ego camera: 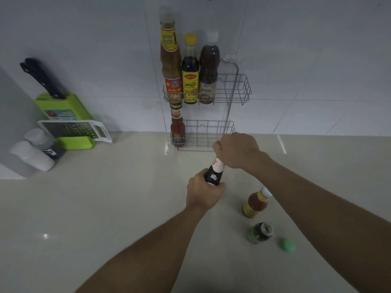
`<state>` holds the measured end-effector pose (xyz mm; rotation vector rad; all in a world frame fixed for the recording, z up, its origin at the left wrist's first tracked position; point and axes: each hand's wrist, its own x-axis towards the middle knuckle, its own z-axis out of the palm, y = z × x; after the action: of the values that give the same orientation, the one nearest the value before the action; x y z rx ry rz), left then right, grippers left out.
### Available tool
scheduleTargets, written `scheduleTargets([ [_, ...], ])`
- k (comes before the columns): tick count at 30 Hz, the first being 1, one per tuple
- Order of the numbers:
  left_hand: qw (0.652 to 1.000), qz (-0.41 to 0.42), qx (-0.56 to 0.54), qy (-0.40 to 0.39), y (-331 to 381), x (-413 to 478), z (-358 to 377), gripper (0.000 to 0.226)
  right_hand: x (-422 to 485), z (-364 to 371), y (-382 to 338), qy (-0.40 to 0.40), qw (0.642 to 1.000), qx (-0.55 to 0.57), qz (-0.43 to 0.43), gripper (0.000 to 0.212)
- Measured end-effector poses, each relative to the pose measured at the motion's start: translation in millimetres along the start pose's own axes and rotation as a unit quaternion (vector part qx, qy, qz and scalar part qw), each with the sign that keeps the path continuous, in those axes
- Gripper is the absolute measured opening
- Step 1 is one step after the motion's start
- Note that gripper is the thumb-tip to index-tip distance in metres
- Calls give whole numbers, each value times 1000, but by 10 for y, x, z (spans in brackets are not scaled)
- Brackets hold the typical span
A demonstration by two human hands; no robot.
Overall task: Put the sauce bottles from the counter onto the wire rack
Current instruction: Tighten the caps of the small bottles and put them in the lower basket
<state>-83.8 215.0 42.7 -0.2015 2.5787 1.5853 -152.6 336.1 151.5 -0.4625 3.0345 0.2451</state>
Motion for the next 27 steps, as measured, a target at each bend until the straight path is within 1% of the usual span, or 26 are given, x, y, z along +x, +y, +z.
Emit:
scheduleTargets([
  [2,1000,3,10,4,-62,-27,14,20,4,55,-22,-12,999,20,30,27],
  [3,1000,3,14,6,-78,-37,17,20,2,72,-24,-12,997,48,55,32],
  [5,1000,-10,10,14,-92,-32,18,19,-5,105,-26,-15,984,151,90,46],
  [6,1000,-20,4,22,-94,-18,15,19,-13,118,-34,-21,971,222,87,53],
  [7,999,-29,-3,31,-93,5,7,19,-23,125,-46,-29,950,301,78,57],
  [8,999,-35,-8,37,-89,34,-5,19,-37,135,-65,-37,922,379,71,58],
  [10,998,-34,-20,42,-79,108,-31,22,-67,174,-109,-63,849,520,75,52],
  [11,998,-28,-32,46,-67,145,-48,25,-72,215,-122,-79,815,569,78,49],
  [12,997,-25,-48,52,-49,189,-68,30,-58,270,-138,-92,795,595,76,46],
  [13,996,-23,-66,59,-24,233,-90,35,-42,319,-161,-94,790,602,70,43],
  [14,994,-24,-83,59,0,278,-108,39,-21,363,-184,-87,795,597,62,41],
  [19,992,-37,-123,19,109,567,-202,73,222,436,-202,12,850,526,30,37],
  [20,990,-30,-138,15,119,644,-222,78,286,429,-196,30,856,516,20,36],
  [22,988,-20,-153,10,116,797,-272,87,423,393,-185,70,852,519,13,32],
  [23,990,-19,-139,8,99,871,-305,93,500,374,-178,91,848,522,11,31],
  [25,997,-31,-74,1,41,992,-377,101,666,351,-158,129,847,515,5,32],
  [27,999,-48,-17,4,-34,1110,-427,100,829,357,-129,151,858,491,-3,32],
])
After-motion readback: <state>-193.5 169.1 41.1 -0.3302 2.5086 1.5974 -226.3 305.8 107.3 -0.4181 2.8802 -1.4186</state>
